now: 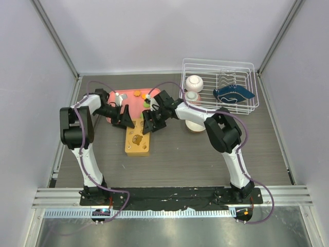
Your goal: Pack the cookies
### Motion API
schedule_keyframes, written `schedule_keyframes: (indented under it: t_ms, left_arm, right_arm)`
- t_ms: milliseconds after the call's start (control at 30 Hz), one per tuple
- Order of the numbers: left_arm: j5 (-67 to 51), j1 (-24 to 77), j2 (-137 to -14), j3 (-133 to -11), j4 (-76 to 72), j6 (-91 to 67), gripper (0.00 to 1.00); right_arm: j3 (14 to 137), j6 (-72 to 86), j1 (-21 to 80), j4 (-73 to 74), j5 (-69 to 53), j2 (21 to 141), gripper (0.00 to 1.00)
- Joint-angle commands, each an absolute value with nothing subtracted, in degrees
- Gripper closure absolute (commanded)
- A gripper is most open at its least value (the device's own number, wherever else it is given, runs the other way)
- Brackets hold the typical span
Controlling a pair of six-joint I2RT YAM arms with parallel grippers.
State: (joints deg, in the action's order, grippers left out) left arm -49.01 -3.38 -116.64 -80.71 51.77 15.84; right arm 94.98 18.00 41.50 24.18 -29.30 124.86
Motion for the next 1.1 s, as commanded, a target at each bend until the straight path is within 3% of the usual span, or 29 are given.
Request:
schedule_keyframes:
  t_ms: [0,200,433,667,867,1067]
  left_arm:
    - [-49.66,-2.90,-115.14,-79.89,50.01,14.59,0.26]
    - [-49.39,-2.72,-115.05,-78.58,49.04,14.24,0.27]
    - [-49.13,-2.55,-114.61,-77.34,47.81,13.89,0.28]
    - [-49.04,-2.46,-114.61,-76.73,47.11,13.27,0.33]
    - [-49.04,-2.55,-114.70,-76.55,46.49,12.83,0.41]
    - [-49.92,-2.46,-112.77,-76.81,47.20,13.01,0.32]
  right_arm:
    - [96.68,18.89,41.75,21.45,-32.25,126.12,0.32]
    - [96.50,19.42,41.75,20.22,-32.96,127.35,0.37]
    - [96.07,20.39,41.75,19.60,-34.19,129.90,0.57]
    - [95.62,20.39,41.75,19.25,-32.35,129.99,0.70]
    - [95.01,19.34,41.75,19.69,-30.94,128.85,0.69]
    - [93.87,17.85,41.75,20.65,-29.53,125.78,0.50]
